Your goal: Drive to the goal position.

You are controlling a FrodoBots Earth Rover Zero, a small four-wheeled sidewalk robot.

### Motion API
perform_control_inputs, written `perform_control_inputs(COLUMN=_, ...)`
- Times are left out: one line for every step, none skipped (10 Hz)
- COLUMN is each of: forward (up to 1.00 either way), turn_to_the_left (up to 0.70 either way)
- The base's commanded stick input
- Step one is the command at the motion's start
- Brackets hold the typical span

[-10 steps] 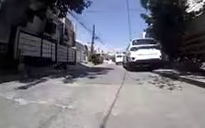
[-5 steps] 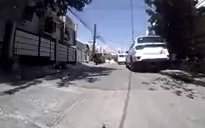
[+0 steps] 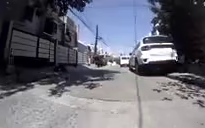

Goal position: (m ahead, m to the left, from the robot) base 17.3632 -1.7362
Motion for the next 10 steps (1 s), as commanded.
perform_control_inputs(forward=1.00, turn_to_the_left=-0.40)
perform_control_inputs(forward=1.00, turn_to_the_left=-0.40)
perform_control_inputs(forward=1.00, turn_to_the_left=-0.13)
perform_control_inputs(forward=1.00, turn_to_the_left=0.00)
perform_control_inputs(forward=1.00, turn_to_the_left=0.00)
perform_control_inputs(forward=1.00, turn_to_the_left=0.00)
perform_control_inputs(forward=1.00, turn_to_the_left=0.00)
perform_control_inputs(forward=1.00, turn_to_the_left=0.00)
perform_control_inputs(forward=1.00, turn_to_the_left=0.00)
perform_control_inputs(forward=1.00, turn_to_the_left=0.00)
